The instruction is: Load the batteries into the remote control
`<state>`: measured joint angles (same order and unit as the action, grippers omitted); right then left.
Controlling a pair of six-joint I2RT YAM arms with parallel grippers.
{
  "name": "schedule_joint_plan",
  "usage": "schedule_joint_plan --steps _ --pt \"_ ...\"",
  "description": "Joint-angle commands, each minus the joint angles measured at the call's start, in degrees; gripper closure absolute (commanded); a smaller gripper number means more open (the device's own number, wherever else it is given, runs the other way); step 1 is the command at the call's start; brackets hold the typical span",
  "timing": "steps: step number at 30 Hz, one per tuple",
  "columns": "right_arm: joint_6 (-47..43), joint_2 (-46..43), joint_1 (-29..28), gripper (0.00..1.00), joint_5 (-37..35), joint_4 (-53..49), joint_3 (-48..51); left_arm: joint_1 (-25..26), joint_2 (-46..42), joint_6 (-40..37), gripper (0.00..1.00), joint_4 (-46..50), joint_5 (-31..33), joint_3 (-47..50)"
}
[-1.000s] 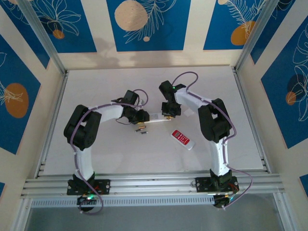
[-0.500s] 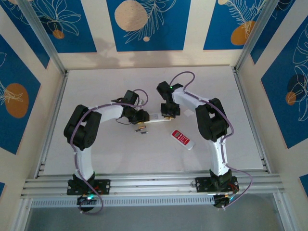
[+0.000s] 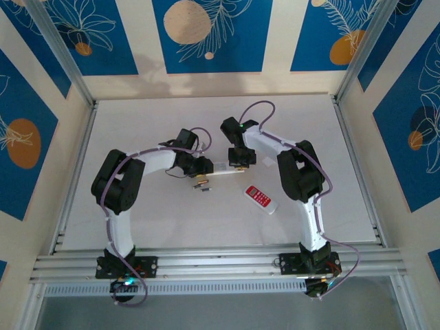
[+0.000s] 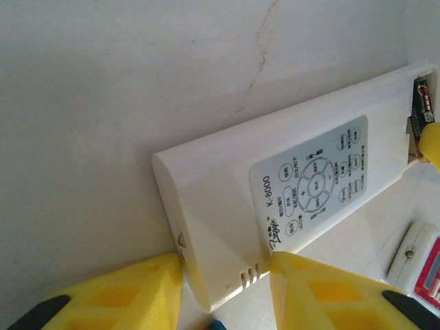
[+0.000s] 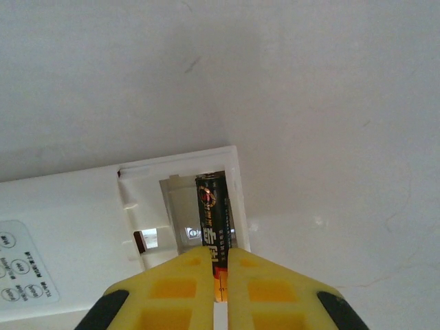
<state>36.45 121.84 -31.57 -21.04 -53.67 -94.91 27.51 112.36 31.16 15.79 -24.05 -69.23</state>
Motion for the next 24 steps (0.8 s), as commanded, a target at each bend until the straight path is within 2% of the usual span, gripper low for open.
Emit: schedule_joint_plan --steps 1,24 --pt "-0.5 1.4 -0.1 0.9 -5.4 -0.4 -1.4 -0.5 3.2 -1.6 0.61 0.3 0.1 -0.7" --pt "-1.9 -1.8 -1.4 0.92 -6.9 0.0 -0.4 -0.8 3.1 -1.4 0.61 -0.1 0.3 -0.4"
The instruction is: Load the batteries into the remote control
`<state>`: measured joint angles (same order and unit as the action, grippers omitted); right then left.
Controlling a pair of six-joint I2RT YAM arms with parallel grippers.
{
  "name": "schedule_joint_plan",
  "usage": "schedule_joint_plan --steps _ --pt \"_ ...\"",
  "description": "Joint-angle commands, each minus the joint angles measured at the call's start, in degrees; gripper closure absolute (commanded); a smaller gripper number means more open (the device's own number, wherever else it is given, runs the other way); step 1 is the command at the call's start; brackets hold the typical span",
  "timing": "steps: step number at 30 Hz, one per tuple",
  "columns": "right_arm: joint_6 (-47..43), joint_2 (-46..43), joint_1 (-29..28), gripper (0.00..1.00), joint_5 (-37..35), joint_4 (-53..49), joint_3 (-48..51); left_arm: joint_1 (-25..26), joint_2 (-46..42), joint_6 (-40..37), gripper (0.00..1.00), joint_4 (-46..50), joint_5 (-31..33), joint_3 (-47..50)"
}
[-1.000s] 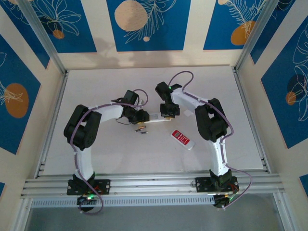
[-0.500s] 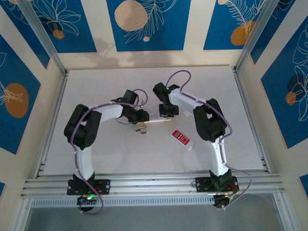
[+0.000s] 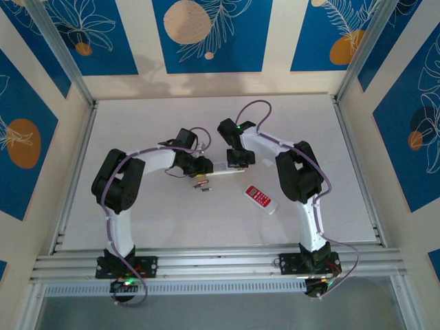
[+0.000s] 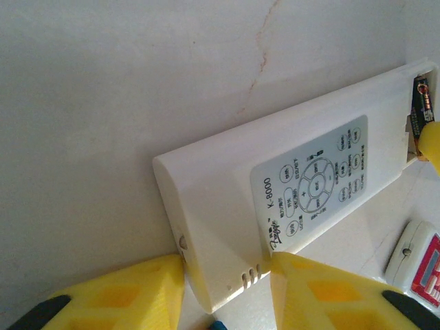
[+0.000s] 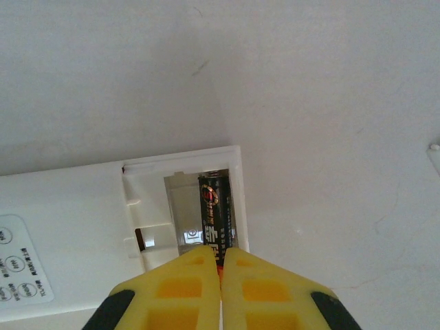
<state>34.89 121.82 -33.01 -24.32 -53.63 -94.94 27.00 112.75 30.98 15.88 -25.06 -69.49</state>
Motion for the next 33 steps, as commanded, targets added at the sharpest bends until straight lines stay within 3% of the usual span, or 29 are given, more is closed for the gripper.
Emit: schedule_joint_plan --steps 1,15,26,33 --pt "-0.4 -1.8 0.0 0.92 -3.8 0.0 -0.5 -0.4 2.7 -1.3 0.61 -0.2 1.3 -0.1" --pt "-5.4 3.4 0.7 0.94 -7.3 5.3 -0.2 -0.4 2.8 -1.5 0.61 -0.1 1.2 0.1" --pt "-6.6 3.9 0.5 0.95 -9.3 10.4 7.5 -1.1 3.0 -1.6 0.6 0.0 1.5 0.6" --pt "-4.9 4.0 -0.2 0.92 -16.1 9.8 12.2 -1.5 3.1 -2.0 0.61 0.5 1.6 0.3"
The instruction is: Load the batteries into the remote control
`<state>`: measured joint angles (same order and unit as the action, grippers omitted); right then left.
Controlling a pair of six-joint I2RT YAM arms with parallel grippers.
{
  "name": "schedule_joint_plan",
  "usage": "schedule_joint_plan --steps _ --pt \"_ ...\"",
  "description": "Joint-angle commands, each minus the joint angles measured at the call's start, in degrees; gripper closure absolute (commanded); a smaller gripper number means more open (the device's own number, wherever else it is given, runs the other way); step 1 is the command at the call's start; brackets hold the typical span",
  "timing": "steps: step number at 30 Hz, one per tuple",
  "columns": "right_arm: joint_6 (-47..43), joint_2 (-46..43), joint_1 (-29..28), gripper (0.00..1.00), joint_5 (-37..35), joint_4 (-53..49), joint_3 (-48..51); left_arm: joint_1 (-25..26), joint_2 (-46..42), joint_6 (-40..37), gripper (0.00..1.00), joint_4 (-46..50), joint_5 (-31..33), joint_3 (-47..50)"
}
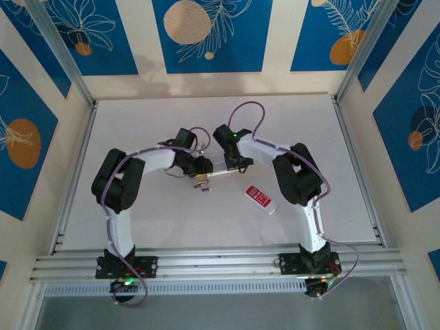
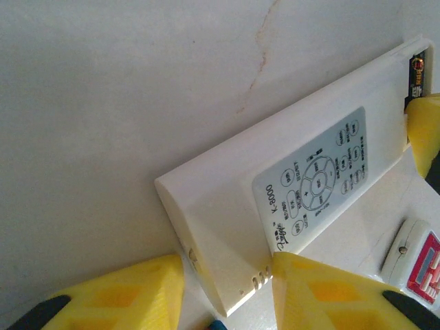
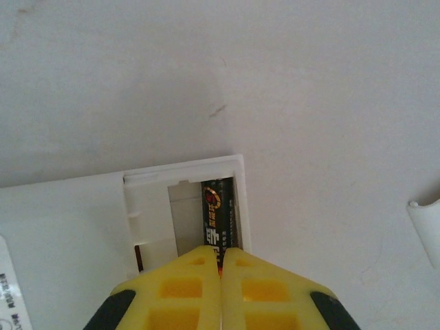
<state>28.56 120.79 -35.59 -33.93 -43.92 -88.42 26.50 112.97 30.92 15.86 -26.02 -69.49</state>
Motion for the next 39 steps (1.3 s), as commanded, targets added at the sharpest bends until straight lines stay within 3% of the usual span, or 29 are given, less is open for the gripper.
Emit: schedule_joint_plan --steps 1,12,21,23,28,30,34,39 --pt "1.4 4.6 2.3 0.91 -6.8 1.7 7.0 -0.9 2.8 -1.9 0.61 0.6 2.6 0.2" --pt "0.2 -2.1 3.1 0.71 0.4 -1.1 0.9 -1.0 2.6 -2.2 0.61 2.0 3.4 -0.5" --pt "0.9 -7.2 4.0 0.69 5.8 -3.8 -2.3 -0.9 0.9 -1.7 0.61 2.7 4.1 -0.7" --pt "1.5 -9.8 3.9 0.69 8.2 -3.9 -2.0 -1.0 -1.0 -1.6 0.56 2.7 5.0 -0.1" --pt "3.4 -16.8 -0.1 0.68 19.9 -1.3 1.4 -2.0 -10.8 -1.7 0.36 2.9 7.8 2.1" --pt "1.7 -18.0 -3.3 0.68 20.6 -0.2 2.3 -3.0 -16.1 -1.6 0.31 3.0 9.6 3.9" --pt "-6.0 -15.3 -9.0 0.65 20.5 -0.5 0.6 -6.6 -29.0 -0.6 0.28 3.4 14.0 10.4" --pt "-16.4 -9.0 -12.2 0.63 28.0 -2.9 -3.7 -10.7 -44.4 -0.6 0.21 4.0 18.1 19.6"
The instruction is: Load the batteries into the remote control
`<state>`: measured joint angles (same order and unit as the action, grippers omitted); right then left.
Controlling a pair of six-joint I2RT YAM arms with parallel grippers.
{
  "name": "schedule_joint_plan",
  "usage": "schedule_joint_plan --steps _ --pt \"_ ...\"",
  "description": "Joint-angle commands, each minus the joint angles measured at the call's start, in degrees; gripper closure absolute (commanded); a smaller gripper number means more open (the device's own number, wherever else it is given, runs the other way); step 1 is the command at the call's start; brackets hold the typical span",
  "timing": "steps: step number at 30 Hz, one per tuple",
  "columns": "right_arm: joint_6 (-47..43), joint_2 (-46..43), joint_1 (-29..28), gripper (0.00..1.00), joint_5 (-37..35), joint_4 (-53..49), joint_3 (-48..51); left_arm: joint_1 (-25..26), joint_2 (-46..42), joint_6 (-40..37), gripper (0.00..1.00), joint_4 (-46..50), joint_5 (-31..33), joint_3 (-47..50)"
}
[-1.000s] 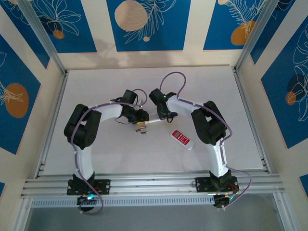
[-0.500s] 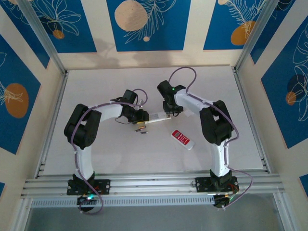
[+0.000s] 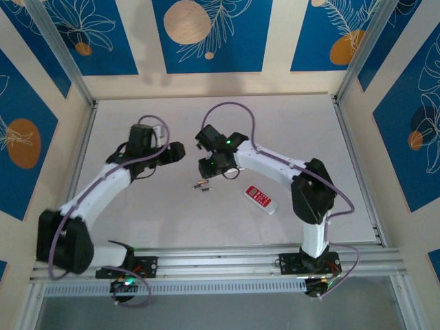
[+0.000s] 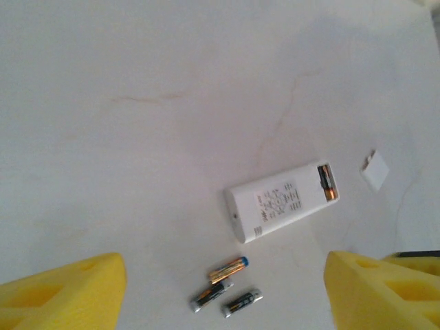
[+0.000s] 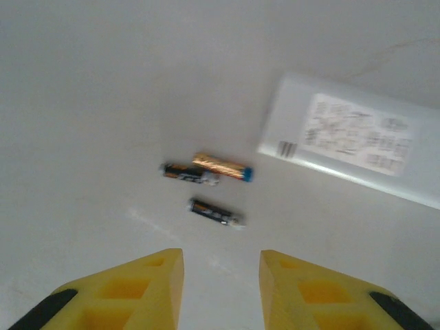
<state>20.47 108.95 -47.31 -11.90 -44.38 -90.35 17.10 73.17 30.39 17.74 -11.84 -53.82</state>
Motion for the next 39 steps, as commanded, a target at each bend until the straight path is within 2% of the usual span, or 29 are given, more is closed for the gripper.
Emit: schedule_joint_plan --steps 1,5,10,16,22,25,27,28,29,30,34,36,39 --pt "-11.0 4.0 -1.1 0.62 5.7 -2.5 -2.0 -1.6 -7.2 -0.4 0.19 2.2 4.5 5.4" --pt "-20.5 8.6 -1.8 0.54 2.0 -4.4 -3.9 -2.0 -13.2 -0.5 0.11 0.8 3.7 10.0" --pt "-26.2 13.5 -1.8 0.51 4.3 -6.8 -7.4 -2.0 -14.3 -0.8 0.08 0.0 2.8 11.8" --pt "-26.7 16.5 -2.5 0.52 2.3 -7.9 -8.9 -2.0 -12.7 -0.9 0.07 -0.5 2.3 11.7" --pt "-27.1 14.5 -2.6 0.56 1.7 -5.9 -5.8 -2.0 -10.6 -1.0 0.07 -1.7 1.6 11.7" --pt "-23.5 13.7 -2.2 0.56 0.5 -6.3 -7.2 -2.0 -9.8 -1.0 0.07 -2.2 0.7 11.5" --pt "-15.9 11.7 -1.5 0.56 -1.4 -5.4 -8.3 -1.9 -9.7 -1.0 0.07 -2.3 0.3 11.2" --pt "-7.9 10.5 -1.1 0.56 -3.1 -5.9 -9.2 -2.0 -9.7 -0.9 0.07 -2.4 0.2 11.1" --pt "1.2 9.4 -0.7 0.57 -4.3 -7.9 -10.4 -2.0 -9.9 -0.9 0.06 -2.6 0.2 11.0" --pt "13.9 8.0 -0.1 0.57 -4.7 -10.6 -11.3 -2.0 -9.9 -0.8 0.06 -2.9 0.2 11.0" --pt "52.7 0.8 0.9 0.58 0.7 -4.5 -0.5 -2.0 -9.5 -0.8 0.05 -3.7 -0.7 10.6" --pt "63.5 2.5 1.9 0.6 4.7 -6.6 0.1 -2.0 -9.3 -1.0 0.03 -4.3 -1.5 10.4" --pt "68.1 8.8 3.2 0.66 9.4 -12.9 -4.7 -1.9 -9.2 -1.9 0.0 -4.7 -2.8 10.4"
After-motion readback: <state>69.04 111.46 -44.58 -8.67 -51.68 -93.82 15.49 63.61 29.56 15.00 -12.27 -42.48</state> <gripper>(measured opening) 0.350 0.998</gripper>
